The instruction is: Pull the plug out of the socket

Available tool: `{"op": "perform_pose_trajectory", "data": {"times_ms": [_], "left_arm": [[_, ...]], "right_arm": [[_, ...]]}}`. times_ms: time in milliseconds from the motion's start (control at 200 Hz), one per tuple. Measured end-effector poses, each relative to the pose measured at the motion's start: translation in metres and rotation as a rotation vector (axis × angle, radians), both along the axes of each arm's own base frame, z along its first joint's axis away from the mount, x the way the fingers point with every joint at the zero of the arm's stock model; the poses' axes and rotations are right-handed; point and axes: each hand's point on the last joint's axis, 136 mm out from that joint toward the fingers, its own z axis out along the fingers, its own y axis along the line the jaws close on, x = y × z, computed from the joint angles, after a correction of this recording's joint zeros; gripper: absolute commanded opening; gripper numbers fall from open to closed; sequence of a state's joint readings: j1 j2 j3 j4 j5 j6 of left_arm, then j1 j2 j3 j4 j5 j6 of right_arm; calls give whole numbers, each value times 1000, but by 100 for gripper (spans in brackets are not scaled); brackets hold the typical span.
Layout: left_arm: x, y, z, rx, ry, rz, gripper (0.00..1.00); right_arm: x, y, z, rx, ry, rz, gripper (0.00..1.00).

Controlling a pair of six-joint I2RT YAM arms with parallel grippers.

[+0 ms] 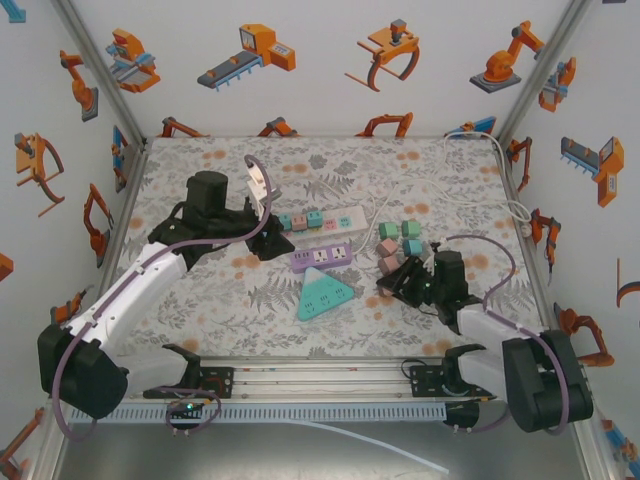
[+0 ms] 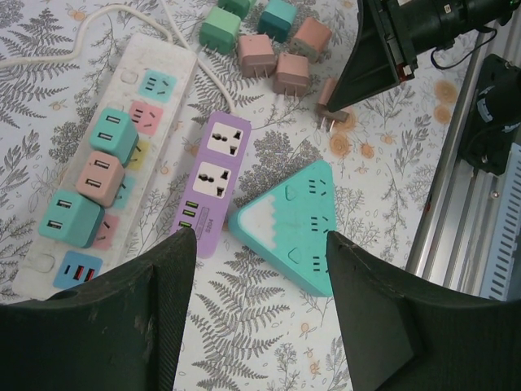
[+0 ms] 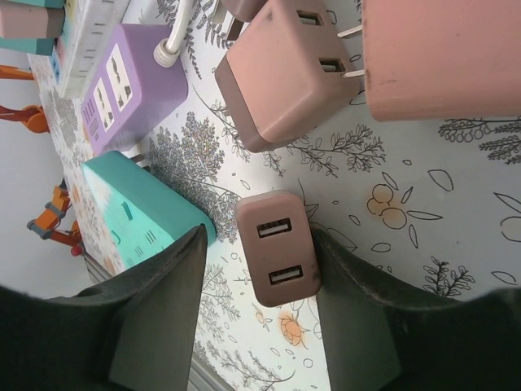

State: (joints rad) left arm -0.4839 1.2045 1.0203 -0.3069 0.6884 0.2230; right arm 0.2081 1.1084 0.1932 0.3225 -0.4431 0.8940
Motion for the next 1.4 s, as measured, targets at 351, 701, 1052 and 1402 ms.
{"op": "perform_pose_trajectory", "data": {"times_ms": [351,701,1052,1402], "left_arm": [[4,-1,-8,15,17,7,62],[8,1,-9,28,8,32,62],[35,18,-3,65,-51,217,62],[65,36,-14,62,26,413,62]], "right_arm": [[-5,-12,7,-100,-18,-7,63],[8,-19,44,-240,-76,53,64],[63,-6,151,-472,-487,253,66],[98,42,205,-603,-980,603,66]]}}
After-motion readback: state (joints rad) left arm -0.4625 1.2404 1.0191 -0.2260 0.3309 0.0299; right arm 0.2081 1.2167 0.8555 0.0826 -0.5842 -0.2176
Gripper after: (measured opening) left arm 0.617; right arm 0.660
